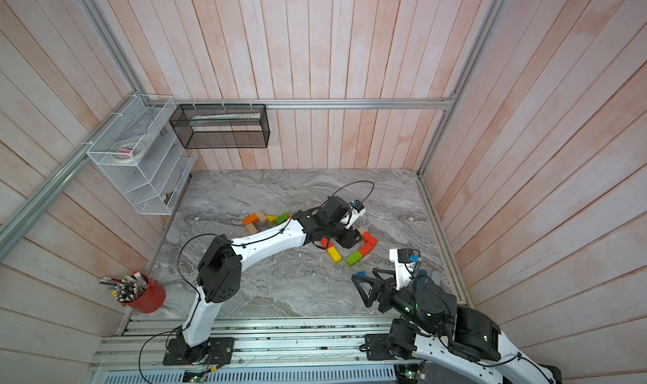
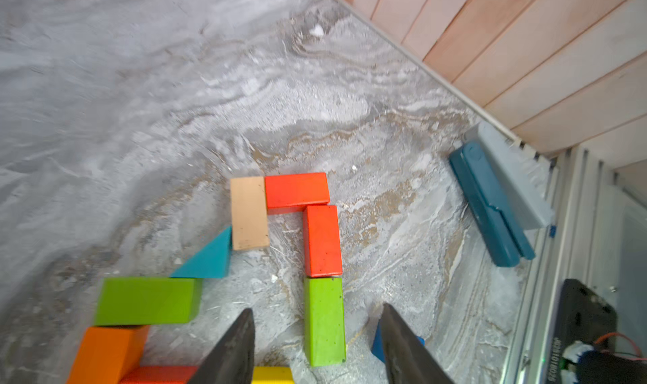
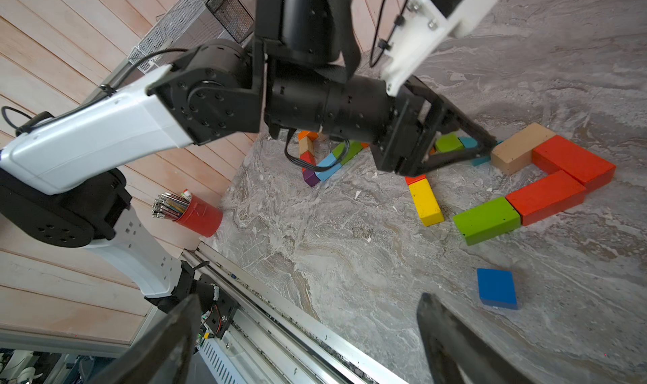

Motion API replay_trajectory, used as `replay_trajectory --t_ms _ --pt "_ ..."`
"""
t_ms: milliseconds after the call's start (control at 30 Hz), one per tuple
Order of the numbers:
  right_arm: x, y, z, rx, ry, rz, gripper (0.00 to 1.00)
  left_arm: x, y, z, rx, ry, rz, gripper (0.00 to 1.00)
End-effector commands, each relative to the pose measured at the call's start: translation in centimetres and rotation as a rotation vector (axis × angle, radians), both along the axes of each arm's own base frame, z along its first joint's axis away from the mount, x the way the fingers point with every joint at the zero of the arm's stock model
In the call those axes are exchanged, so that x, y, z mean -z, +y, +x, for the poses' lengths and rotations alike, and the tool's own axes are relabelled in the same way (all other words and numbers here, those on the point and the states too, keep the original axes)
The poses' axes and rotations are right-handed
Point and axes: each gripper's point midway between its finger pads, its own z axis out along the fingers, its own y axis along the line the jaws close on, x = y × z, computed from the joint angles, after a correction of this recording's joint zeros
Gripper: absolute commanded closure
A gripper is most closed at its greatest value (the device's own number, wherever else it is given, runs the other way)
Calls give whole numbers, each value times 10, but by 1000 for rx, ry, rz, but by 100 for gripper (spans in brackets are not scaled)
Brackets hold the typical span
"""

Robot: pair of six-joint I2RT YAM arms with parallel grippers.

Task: Assemble a heart with building blocks
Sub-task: Assemble the building block at the center of the board, then pick up the building block from the center of the board.

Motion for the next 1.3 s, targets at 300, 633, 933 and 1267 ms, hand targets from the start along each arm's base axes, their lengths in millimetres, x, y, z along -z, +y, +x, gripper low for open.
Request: replay_trajectory --t_ms 300,633,933,1267 --pt "-8 59 35 17 -92 -28 4 -125 101 51 -60 -35 -227 40" --pt "12 115 81 -44 -42 -117 3 -155 190 50 -123 -117 -348 38" --pt "48 73 129 54 49 -193 6 -157 233 32 -139 -184 -401 25" --pt "86 37 148 180 46 -365 5 -168 251 29 -160 -197 -420 0"
